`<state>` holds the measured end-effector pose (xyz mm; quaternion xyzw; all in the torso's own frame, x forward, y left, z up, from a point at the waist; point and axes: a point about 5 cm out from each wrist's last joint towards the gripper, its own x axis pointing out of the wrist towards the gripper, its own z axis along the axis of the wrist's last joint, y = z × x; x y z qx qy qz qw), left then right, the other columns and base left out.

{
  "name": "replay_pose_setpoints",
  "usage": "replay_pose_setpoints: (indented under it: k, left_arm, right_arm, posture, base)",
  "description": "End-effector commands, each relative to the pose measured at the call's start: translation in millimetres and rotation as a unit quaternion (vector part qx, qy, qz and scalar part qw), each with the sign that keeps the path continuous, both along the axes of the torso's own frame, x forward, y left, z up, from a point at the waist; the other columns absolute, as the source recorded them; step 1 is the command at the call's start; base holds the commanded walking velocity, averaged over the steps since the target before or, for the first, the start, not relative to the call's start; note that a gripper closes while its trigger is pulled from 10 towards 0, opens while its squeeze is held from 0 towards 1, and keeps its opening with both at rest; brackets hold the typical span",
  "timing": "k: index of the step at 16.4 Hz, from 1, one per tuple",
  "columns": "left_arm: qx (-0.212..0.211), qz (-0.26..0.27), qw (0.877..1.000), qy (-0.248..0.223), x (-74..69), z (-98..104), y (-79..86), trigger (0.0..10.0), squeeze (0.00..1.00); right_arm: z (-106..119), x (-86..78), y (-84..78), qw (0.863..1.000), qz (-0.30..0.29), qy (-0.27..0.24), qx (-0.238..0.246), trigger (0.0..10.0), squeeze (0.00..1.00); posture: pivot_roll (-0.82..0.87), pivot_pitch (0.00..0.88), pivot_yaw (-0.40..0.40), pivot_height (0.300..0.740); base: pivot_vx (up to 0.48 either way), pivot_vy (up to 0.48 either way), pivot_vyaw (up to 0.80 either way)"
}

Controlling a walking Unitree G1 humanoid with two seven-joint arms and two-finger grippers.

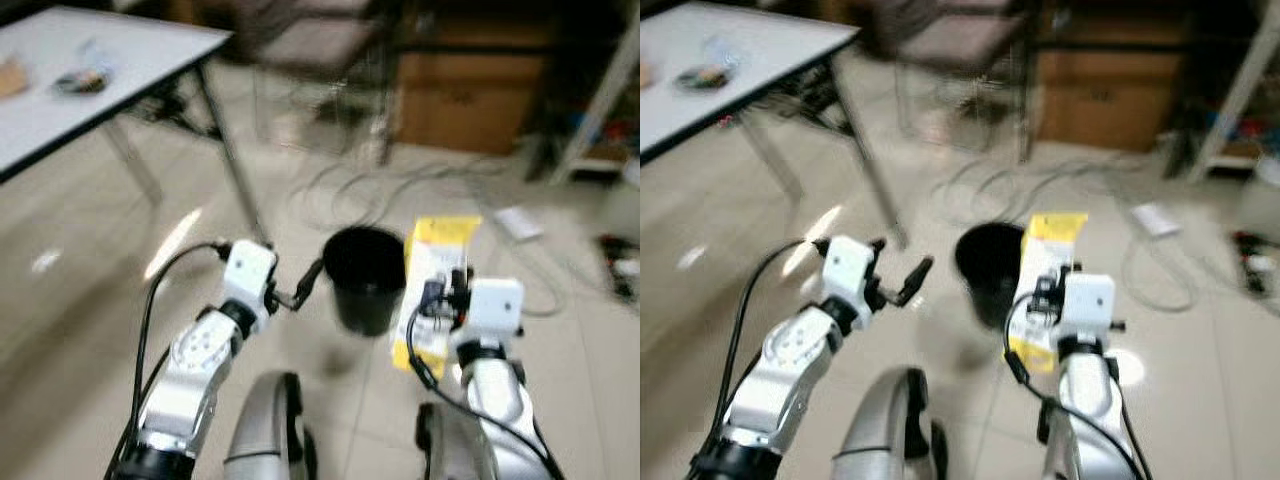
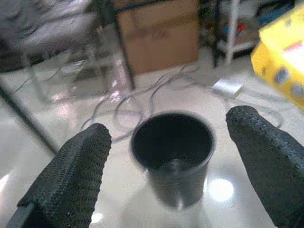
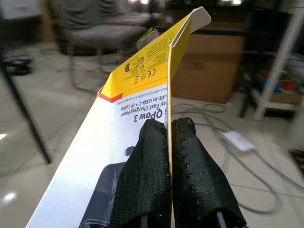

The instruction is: Picking trash to rubbish bin

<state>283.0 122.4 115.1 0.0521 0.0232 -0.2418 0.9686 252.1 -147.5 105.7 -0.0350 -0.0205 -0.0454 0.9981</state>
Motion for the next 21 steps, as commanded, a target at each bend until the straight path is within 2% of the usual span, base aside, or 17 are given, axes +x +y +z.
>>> replay_pose_setpoints:
  k: [1,8,14,16,17,20,21]
  left_arm:
    - [0.008,0.005,1.0,0.005,-0.4,-1.7,6.2,10.0,0.0]
    - [0.013,-0.009,1.0,-0.003,-4.5,2.7,4.8,10.0,0.0]
    - [0.02,-0.011,1.0,0.002,-6.8,3.5,9.4,10.0,0.0]
    - [0.028,-0.009,0.999,0.013,-8.9,0.8,15.7,10.0,0.0]
    - [0.031,-0.011,0.999,0.015,-11.3,1.3,17.5,10.0,0.0]
    - [0.045,-0.016,0.999,0.024,-19.6,3.2,24.0,10.0,0.0]
    - [0.046,-0.014,0.999,0.026,-21.7,3.9,26.2,10.0,0.0]
  right_arm:
    - [1.8,-1.0,3.9,1.0,0.003,-0.006,0.005,10.0,0.0]
    - [1.0,-2.0,3.6,1.0,-0.005,-0.008,0.01,10.0,0.0]
    - [-2.4,-4.1,5.3,1.0,-0.012,-0.003,0.021,10.0,0.0]
    - [-4.4,-6.6,6.9,1.0,-0.017,0.001,0.025,10.0,0.0]
    - [-6.7,-7.0,5.1,0.999,-0.023,0.005,0.028,10.0,0.0]
    - [-17.4,0.0,-17.5,0.997,-0.065,0.024,0.044,10.0,0.0]
    - [-21.2,4.7,-31.1,0.996,-0.08,0.031,0.039,10.0,0.0]
  posture:
    - [-0.03,0.16,0.15,0.615]
    - [-0.03,0.168,0.161,0.615]
    - [-0.01,0.185,0.176,0.615]
    - [0.0,0.22,0.195,0.615]
    - [0.01,0.236,0.203,0.615]
    - [0.05,0.275,0.223,0.615]
    - [0.07,0.282,0.222,0.615]
  base:
    - [0.0,0.0,0.0]
    - [0.0,0.0,0.0]
    - [0.0,0.0,0.0]
    - [0.0,0.0,0.0]
    - [0.0,0.0,0.0]
    - [0.0,0.0,0.0]
    - [0.0,0.0,0.0]
